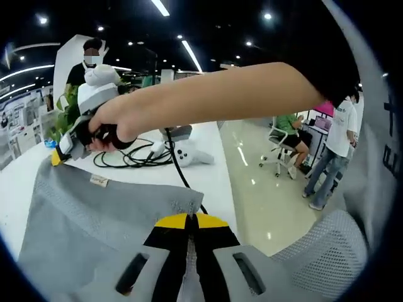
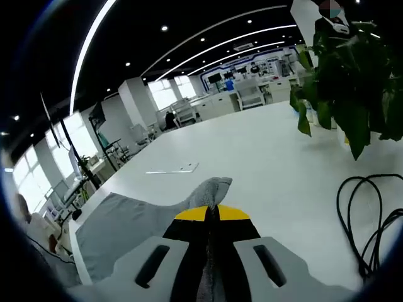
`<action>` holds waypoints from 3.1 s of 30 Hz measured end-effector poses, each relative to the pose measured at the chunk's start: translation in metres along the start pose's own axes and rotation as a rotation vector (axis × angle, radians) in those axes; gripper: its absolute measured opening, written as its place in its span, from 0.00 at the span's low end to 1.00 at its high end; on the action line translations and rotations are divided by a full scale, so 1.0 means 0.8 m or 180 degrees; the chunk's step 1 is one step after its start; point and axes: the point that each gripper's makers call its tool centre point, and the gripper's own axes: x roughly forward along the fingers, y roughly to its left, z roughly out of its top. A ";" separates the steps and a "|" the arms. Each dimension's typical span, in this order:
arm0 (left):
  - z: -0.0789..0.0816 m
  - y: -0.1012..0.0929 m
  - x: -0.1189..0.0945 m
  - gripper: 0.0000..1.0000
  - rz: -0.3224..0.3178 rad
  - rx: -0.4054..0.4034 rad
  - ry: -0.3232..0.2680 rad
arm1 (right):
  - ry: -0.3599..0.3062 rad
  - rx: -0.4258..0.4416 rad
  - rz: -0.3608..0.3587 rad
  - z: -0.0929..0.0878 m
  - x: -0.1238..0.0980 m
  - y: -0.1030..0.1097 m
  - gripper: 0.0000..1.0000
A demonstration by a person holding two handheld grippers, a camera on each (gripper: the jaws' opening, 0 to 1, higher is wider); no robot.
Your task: Fold the towel on the table until its edges align and the towel forms a compact rectangular stack.
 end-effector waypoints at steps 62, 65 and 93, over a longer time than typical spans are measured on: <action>0.027 0.032 -0.378 0.02 0.1330 -0.0217 -0.1034 | -0.0570 -0.0131 0.0851 0.132 0.066 0.347 0.01; 0.023 0.034 -0.395 0.02 0.1404 -0.0211 -0.1048 | -0.0565 -0.0142 0.0889 0.132 0.071 0.362 0.01; -0.018 0.043 -0.497 0.02 0.1823 -0.0354 -0.1151 | -0.0494 -0.0220 0.1183 0.120 0.118 0.477 0.01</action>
